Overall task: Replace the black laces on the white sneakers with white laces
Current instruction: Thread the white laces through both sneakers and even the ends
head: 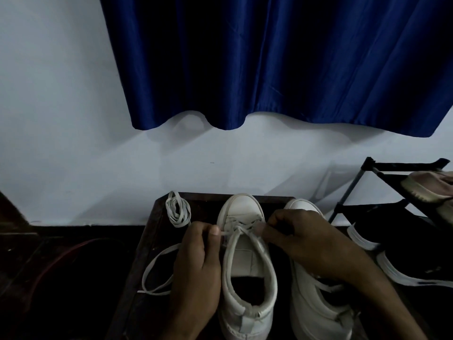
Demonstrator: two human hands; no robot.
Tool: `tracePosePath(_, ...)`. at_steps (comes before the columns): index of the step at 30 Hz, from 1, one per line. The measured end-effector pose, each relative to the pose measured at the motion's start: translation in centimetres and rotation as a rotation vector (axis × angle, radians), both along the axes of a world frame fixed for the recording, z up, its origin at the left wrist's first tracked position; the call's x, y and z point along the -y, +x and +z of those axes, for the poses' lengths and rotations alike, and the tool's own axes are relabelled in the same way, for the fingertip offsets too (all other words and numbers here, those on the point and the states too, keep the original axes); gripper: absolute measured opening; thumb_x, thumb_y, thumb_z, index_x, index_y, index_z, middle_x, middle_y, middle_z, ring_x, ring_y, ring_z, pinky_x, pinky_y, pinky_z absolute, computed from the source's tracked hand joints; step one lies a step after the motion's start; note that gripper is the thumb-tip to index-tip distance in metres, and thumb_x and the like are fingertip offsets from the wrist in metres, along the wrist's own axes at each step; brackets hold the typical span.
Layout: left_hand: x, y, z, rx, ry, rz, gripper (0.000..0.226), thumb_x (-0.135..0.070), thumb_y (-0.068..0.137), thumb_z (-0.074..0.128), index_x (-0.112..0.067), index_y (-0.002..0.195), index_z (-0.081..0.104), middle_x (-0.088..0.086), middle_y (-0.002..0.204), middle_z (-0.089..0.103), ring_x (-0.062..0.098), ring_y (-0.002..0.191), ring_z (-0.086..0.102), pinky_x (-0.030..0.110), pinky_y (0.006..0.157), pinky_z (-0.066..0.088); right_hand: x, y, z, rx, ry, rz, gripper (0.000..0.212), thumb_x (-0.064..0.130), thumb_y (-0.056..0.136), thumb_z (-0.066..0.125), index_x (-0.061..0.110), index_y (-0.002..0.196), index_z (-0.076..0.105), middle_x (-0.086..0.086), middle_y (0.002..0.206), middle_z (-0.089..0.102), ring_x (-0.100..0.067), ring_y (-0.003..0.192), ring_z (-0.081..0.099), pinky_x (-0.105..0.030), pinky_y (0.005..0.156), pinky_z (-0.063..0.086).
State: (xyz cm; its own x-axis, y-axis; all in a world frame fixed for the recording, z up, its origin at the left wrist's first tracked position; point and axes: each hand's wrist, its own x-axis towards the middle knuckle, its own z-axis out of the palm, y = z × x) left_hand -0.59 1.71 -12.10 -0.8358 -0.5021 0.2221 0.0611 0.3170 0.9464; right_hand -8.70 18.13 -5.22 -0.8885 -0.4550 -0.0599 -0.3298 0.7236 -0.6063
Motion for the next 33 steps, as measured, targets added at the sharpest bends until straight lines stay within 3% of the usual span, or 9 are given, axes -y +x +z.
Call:
tracePosePath(4,-0.3,-0.1,0.0,-0.006,-0.012,0.053,0.024,-0.041,0.095,0.04,-0.026,0.08,0.052,-0.018,0.082,0.06,0.0,0.076,0.056,0.009,0.063,0.038,0.3,0.2,-0.1,-0.074,0.01,0.052,0.03,0.052,0.087,0.061,0.028,0.07,0.06,0.008,0.063,0.06,-0.007,0.062,0.055,-0.034,0.067,0.05)
tracePosePath(9,-0.2,-0.7,0.2,-0.039,0.049,0.152,0.022,-0.026,0.101,0.041,-0.024,0.081,0.052,-0.005,0.071,0.059,-0.003,0.073,0.056,0.006,0.061,0.038,0.6,-0.5,-0.1,-0.155,-0.101,0.011,0.03,0.035,0.089,0.061,0.019,0.064,0.055,0.001,0.057,0.054,-0.008,0.052,0.047,-0.031,0.057,0.041)
tracePosePath(14,1.0,-0.9,0.2,0.073,-0.088,0.013,0.026,-0.034,0.1,0.045,-0.026,0.076,0.052,-0.007,0.068,0.058,-0.002,0.072,0.056,0.01,0.06,0.038,0.4,-0.4,0.4,-0.14,-0.077,-0.038,0.036,0.051,0.089,0.053,0.02,0.074,0.064,0.004,0.062,0.064,-0.006,0.055,0.054,-0.029,0.06,0.044)
tracePosePath(18,2.4,-0.8,0.5,0.094,-0.223,-0.011,0.021,-0.042,0.096,0.048,-0.029,0.08,0.05,-0.015,0.071,0.059,0.002,0.07,0.056,0.025,0.064,0.039,0.3,-0.2,3.8,0.121,-0.274,-0.074,0.036,0.034,0.097,0.056,0.002,0.084,0.067,0.001,0.052,0.062,-0.001,0.04,0.048,-0.012,0.05,0.037)
tracePosePath(21,3.5,-0.1,3.4,-0.062,-0.3,0.08,0.022,-0.055,0.09,0.049,-0.036,0.102,0.052,-0.017,0.098,0.061,0.005,0.094,0.059,0.03,0.08,0.047,0.4,-0.2,7.6,0.255,-0.476,0.011,0.031,0.025,0.098,0.055,-0.002,0.098,0.07,0.002,0.049,0.047,-0.01,0.049,0.047,-0.027,0.065,0.044)
tracePosePath(23,3.0,0.2,7.0,-0.143,-0.148,-0.075,0.028,-0.059,0.09,0.044,-0.037,0.103,0.057,-0.014,0.102,0.067,0.006,0.098,0.064,0.037,0.083,0.054,0.6,-0.3,10.5,0.271,-0.587,0.077,0.026,0.021,0.099,0.052,0.005,0.109,0.07,0.005,0.056,0.049,-0.01,0.058,0.048,-0.035,0.076,0.051)
tracePosePath(25,1.0,0.0,11.0,-0.15,0.051,-0.321,0.022,-0.048,0.098,0.048,-0.033,0.104,0.062,-0.011,0.103,0.071,0.008,0.099,0.066,0.04,0.086,0.056,1.3,0.1,13.3,0.246,-0.661,0.152,0.027,0.02,0.101,0.048,0.008,0.117,0.067,0.006,0.063,0.052,-0.008,0.064,0.05,-0.033,0.084,0.053)
tracePosePath(29,-2.5,-1.2,17.5,-0.06,0.179,-0.527,0.025,-0.037,0.102,0.044,-0.022,0.12,0.051,-0.002,0.103,0.073,0.013,0.097,0.069,0.038,0.091,0.055,3.0,1.0,17.4,0.172,-0.808,0.198,0.03,0.011,0.104,0.041,0.002,0.124,0.06,0.003,0.072,0.057,-0.006,0.061,0.051,-0.016,0.061,0.048)
tracePosePath(33,-1.9,-0.2,19.9,-0.039,0.17,-0.588,0.029,-0.027,0.104,0.045,-0.008,0.111,0.065,-0.001,0.073,0.061,0.013,0.067,0.061,0.039,0.081,0.056,2.2,0.7,18.8,0.278,-1.014,0.108,0.031,0.008,0.104,0.038,0.001,0.125,0.059,0.006,0.074,0.062,-0.006,0.065,0.05,-0.022,0.066,0.042)
